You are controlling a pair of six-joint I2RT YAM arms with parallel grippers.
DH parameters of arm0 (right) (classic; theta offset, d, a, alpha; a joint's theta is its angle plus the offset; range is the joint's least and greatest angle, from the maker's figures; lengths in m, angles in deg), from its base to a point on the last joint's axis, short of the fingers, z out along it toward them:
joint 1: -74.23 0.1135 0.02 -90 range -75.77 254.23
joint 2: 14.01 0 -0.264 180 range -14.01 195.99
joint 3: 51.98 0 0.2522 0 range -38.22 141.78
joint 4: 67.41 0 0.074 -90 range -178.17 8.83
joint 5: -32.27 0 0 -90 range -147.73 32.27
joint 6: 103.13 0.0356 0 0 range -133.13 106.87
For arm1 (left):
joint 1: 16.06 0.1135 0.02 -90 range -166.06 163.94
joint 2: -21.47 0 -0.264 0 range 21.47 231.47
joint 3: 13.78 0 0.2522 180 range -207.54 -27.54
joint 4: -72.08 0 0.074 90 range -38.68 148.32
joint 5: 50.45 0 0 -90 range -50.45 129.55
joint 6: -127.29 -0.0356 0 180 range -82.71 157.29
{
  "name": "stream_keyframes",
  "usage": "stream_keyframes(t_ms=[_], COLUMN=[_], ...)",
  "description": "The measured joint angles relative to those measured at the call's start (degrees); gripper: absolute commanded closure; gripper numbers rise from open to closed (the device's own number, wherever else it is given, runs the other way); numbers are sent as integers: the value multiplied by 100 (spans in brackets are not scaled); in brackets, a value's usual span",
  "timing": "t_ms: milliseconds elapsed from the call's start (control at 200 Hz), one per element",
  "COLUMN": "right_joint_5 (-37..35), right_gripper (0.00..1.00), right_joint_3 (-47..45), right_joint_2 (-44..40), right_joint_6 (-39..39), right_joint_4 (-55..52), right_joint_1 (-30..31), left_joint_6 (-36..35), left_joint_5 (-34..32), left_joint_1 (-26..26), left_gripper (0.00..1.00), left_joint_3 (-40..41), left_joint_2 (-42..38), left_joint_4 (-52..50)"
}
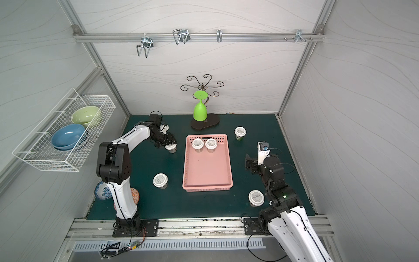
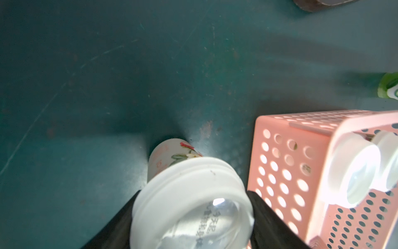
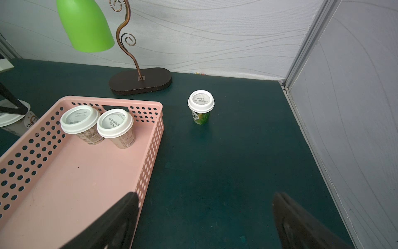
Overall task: Put the yogurt in the basket
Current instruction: Pick up the yogurt from the center of the board, then place the yogurt in the basket.
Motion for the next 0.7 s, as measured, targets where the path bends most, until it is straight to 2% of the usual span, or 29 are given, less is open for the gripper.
stream_keyframes(t_ms=[275,450,700], right_joint_5=[-24,-31,-37], right_gripper=[1,1,1], right_joint_3=[-2,-4,-20], right_joint_2=[17,72,116], right_joint_6=[-50,-72,-79], right_joint_4=[4,37,46], right_joint_1=[4,15,15], left_joint_6=[111,122,197], left_joint_5=[188,380,584], left_joint_1=[-11,-203,-684], left_gripper=[27,27,27], left_joint_3=[531,754,916], left_joint_2=[-1193,-1941,-2122], left_joint_4=[76,216,251])
